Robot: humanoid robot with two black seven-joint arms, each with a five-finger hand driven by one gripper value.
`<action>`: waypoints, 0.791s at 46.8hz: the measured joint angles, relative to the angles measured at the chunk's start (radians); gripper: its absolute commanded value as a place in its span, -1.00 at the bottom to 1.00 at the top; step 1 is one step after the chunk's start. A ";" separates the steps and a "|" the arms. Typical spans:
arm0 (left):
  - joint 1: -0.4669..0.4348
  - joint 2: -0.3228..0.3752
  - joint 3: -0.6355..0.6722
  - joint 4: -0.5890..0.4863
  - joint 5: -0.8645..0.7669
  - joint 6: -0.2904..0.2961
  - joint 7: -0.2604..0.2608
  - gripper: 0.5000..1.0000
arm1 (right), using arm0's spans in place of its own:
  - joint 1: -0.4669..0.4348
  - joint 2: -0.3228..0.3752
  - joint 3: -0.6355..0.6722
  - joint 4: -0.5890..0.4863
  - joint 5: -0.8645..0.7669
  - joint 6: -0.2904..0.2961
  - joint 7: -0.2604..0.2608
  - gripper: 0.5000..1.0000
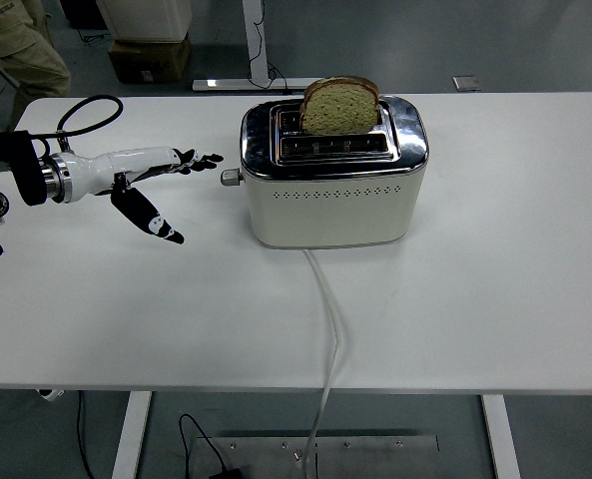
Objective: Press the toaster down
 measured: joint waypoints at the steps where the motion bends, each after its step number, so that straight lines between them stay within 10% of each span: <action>1: 0.001 -0.003 0.000 0.000 0.000 0.000 0.000 1.00 | 0.000 0.000 0.000 0.000 0.000 0.000 0.000 0.99; 37: 0.030 -0.029 0.018 0.011 0.002 0.009 0.000 1.00 | 0.000 0.000 0.000 0.000 0.000 0.000 0.000 0.99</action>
